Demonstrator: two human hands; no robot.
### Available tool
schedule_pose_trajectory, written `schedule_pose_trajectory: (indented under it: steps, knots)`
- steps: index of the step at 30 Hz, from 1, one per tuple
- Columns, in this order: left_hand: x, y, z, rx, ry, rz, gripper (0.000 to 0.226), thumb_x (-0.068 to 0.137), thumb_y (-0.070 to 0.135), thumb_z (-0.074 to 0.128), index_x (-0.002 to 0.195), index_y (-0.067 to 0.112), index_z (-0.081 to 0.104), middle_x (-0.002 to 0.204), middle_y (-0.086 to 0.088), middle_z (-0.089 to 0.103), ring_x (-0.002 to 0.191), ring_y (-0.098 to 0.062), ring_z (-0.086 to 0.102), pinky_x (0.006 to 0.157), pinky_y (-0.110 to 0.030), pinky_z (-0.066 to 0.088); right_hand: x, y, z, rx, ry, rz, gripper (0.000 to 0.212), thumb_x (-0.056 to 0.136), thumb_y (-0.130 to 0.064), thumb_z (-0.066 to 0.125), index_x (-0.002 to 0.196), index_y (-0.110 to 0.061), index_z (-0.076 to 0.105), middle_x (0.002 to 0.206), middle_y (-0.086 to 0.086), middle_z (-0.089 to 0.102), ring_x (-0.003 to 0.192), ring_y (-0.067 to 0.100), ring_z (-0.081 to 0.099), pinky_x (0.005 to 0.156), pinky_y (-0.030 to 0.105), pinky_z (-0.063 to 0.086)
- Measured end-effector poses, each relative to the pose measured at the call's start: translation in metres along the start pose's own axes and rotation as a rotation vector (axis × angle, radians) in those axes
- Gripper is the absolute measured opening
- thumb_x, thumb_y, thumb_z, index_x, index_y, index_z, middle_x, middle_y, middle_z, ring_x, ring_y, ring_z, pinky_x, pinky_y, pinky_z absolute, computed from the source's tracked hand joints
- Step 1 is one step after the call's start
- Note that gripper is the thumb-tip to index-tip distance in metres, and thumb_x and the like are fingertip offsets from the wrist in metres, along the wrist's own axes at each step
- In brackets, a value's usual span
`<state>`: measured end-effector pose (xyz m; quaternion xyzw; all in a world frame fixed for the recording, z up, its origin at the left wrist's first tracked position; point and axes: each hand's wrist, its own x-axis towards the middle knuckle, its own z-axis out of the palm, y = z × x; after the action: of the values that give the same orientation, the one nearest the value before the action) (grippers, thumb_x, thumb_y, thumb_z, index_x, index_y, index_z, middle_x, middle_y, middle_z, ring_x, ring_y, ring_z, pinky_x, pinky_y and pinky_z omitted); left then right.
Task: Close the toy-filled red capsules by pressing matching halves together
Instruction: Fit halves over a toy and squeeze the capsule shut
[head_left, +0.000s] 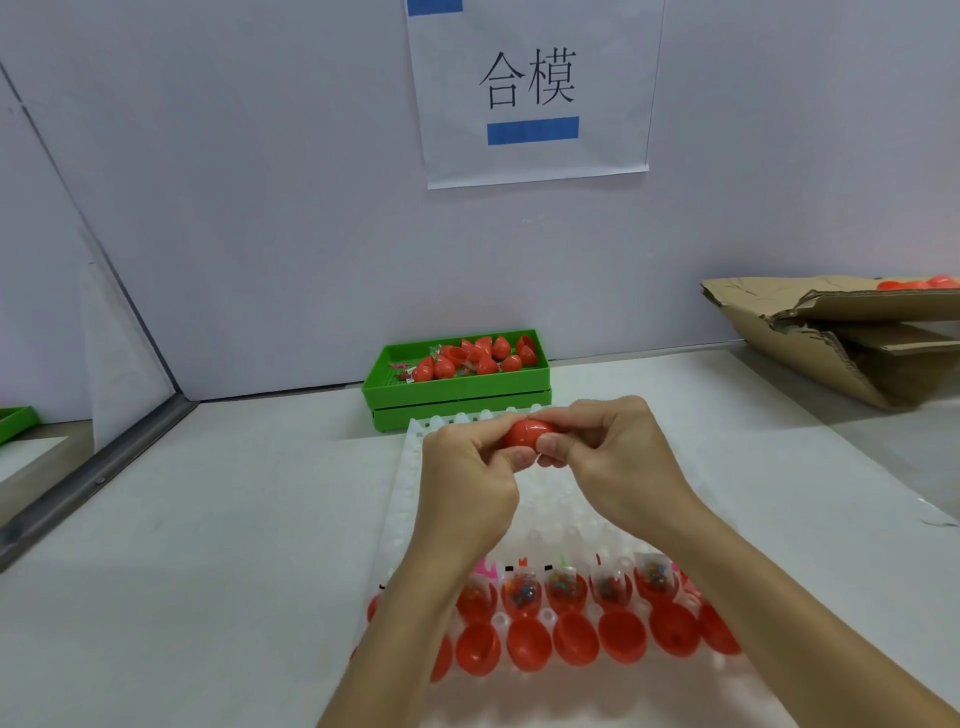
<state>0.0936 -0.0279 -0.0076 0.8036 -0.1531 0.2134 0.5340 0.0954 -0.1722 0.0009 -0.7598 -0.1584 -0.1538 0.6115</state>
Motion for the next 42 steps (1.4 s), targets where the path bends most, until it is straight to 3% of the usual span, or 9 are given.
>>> schedule_pose_trajectory:
  steps: [3,7,13,17,21,26,35,42]
  knots:
    - [0.003,0.001,-0.004,-0.021,-0.056,-0.025,0.03,0.088,-0.004,0.067,0.113,0.01,0.074,0.096,-0.001,0.076,0.091,-0.011,0.072,0.088,-0.032,0.058,0.001,-0.001,-0.001,-0.011,0.003,0.025,0.04,0.086,0.002,0.073,0.087,-0.038,0.074,0.076,-0.014,0.077,0.074,0.006,0.073,0.072,0.015,0.057]
    - [0.004,0.002,-0.007,-0.133,-0.055,-0.08,0.028,0.085,0.001,0.073,0.111,0.011,0.074,0.094,0.0,0.077,0.087,-0.01,0.073,0.084,-0.032,0.06,0.002,-0.002,-0.005,-0.012,-0.01,0.036,0.034,0.087,-0.005,0.074,0.092,-0.038,0.072,0.081,-0.009,0.078,0.079,0.008,0.074,0.078,0.017,0.058]
    - [0.003,0.001,-0.007,-0.281,-0.081,-0.148,0.03,0.092,0.007,0.066,0.122,0.005,0.067,0.103,-0.005,0.076,0.092,-0.014,0.074,0.075,-0.024,0.059,0.001,0.001,-0.007,0.006,0.0,0.059,0.021,0.093,-0.008,0.068,0.112,-0.013,0.075,0.091,-0.003,0.078,0.083,0.008,0.074,0.075,0.019,0.058]
    - [0.004,0.0,-0.007,-0.347,-0.059,-0.192,0.029,0.09,0.004,0.068,0.119,0.008,0.067,0.103,-0.006,0.076,0.091,-0.016,0.075,0.074,-0.023,0.059,0.002,0.003,-0.008,0.036,0.032,0.086,0.029,0.089,-0.007,0.072,0.117,-0.014,0.071,0.096,-0.001,0.077,0.083,0.008,0.074,0.077,0.019,0.059]
    - [0.004,0.0,-0.007,-0.343,0.0,-0.2,0.025,0.082,0.0,0.074,0.105,0.01,0.077,0.092,0.001,0.078,0.088,-0.011,0.074,0.074,-0.021,0.058,0.001,0.001,-0.01,0.027,0.051,0.056,0.023,0.084,-0.002,0.076,0.099,-0.019,0.078,0.082,-0.007,0.078,0.074,0.008,0.074,0.07,0.018,0.058]
    - [0.002,0.001,-0.001,-0.276,0.094,-0.198,0.029,0.076,-0.007,0.076,0.095,0.015,0.078,0.077,0.013,0.076,0.078,0.002,0.07,0.067,-0.007,0.051,-0.001,0.001,-0.005,0.021,0.087,0.038,0.037,0.08,0.01,0.075,0.077,-0.027,0.073,0.067,-0.014,0.073,0.064,0.001,0.068,0.064,0.012,0.053]
    - [0.001,0.002,-0.003,-0.169,0.045,-0.164,0.028,0.079,-0.006,0.075,0.099,0.014,0.076,0.074,0.022,0.071,0.081,0.008,0.068,0.07,-0.005,0.05,-0.003,0.003,-0.002,0.007,0.09,0.045,0.033,0.078,0.014,0.074,0.077,-0.019,0.074,0.077,-0.005,0.074,0.072,0.004,0.072,0.067,0.013,0.055]
    - [0.001,0.001,-0.001,-0.174,0.028,-0.153,0.027,0.08,-0.007,0.074,0.104,0.006,0.076,0.09,0.004,0.076,0.08,0.005,0.07,0.07,-0.007,0.051,-0.002,0.003,-0.003,-0.079,0.079,0.031,0.025,0.081,0.012,0.072,0.086,-0.012,0.077,0.078,0.0,0.074,0.068,0.002,0.07,0.065,0.012,0.053]
